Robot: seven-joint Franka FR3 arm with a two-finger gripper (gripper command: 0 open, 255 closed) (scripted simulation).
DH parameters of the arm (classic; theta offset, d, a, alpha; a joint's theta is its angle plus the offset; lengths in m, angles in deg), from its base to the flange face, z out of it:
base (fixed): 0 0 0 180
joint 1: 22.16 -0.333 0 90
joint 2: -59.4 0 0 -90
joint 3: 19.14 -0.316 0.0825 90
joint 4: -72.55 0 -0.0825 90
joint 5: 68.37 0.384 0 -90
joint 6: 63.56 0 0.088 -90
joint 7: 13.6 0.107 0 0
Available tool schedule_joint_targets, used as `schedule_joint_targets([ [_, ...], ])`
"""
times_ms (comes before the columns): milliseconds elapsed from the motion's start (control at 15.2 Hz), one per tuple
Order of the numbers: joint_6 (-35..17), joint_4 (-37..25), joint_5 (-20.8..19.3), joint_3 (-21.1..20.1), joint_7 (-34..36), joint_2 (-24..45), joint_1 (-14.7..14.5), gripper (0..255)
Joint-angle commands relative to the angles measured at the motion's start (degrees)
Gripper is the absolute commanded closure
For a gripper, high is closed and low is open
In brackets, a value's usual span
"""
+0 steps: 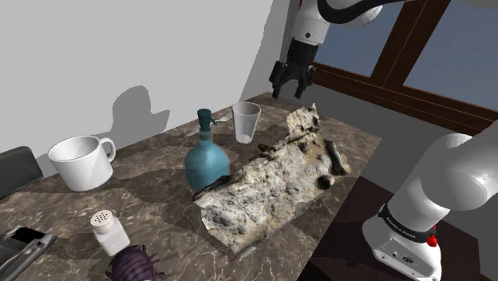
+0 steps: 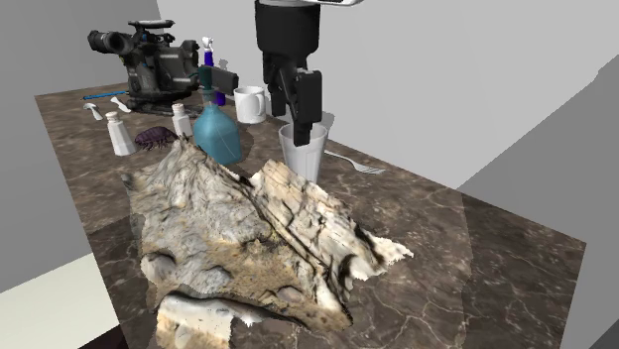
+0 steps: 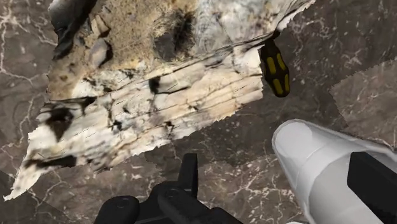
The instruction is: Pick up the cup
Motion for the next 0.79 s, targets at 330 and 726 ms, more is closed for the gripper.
schedule_joint_targets([
  [330,-6.19,-9.57,-1.88,-4.05,10.05,15.55,0.39,0],
  [726,-10.22,-7.36,-2.02,-4.28,10.35,17.40,0.23,0],
])
